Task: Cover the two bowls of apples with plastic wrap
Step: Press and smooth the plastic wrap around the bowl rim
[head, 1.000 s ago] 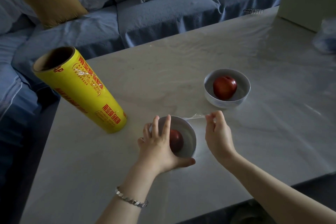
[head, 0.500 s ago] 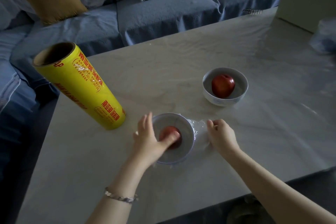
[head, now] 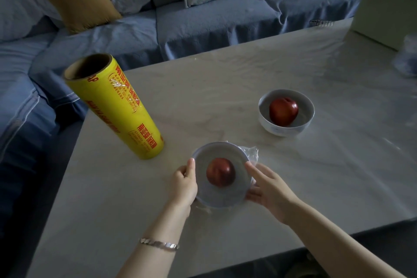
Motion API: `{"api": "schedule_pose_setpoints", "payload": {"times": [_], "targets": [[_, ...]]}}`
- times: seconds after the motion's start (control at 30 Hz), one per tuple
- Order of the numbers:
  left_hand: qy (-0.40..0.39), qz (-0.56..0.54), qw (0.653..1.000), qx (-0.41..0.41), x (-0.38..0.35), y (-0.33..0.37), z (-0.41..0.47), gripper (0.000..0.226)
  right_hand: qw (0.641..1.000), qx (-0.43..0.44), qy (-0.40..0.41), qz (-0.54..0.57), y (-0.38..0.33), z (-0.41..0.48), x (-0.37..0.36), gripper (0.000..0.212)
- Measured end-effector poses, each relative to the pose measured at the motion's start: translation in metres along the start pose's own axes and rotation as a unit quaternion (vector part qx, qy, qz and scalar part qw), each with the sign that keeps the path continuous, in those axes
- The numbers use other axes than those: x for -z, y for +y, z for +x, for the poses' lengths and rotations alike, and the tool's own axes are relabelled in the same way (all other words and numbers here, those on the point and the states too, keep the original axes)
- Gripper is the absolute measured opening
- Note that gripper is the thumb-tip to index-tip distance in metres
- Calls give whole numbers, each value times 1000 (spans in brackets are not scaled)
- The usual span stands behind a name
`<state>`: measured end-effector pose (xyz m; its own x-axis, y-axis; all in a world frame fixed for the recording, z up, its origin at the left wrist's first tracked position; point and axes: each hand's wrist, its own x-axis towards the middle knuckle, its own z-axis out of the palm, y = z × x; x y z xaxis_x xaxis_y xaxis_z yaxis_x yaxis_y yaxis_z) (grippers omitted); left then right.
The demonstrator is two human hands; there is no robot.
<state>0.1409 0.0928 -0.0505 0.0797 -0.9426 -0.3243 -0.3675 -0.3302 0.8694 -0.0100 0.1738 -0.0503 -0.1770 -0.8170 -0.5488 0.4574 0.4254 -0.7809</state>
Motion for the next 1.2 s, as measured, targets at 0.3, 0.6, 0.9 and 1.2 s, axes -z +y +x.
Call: {"api": "schedule_pose_setpoints", "payload": {"times": [0.3,0.6,0.9,1.2], "targets": [[-16,-61,997,-43,14,-6,-29,27,993,81,-65,-58,-14,-9,11,29],[-142,-30,989,-25,31,34,-29,49,978,164,-77,-101,-17,-21,20,61],[-128,-82,983,-105,27,36,-47,49,950,210,-167,-156,-23,-40,21,55],[-80,-57,968,-232,42,29,-65,43,952,102,-154,-246,-75,-52,11,52]]}}
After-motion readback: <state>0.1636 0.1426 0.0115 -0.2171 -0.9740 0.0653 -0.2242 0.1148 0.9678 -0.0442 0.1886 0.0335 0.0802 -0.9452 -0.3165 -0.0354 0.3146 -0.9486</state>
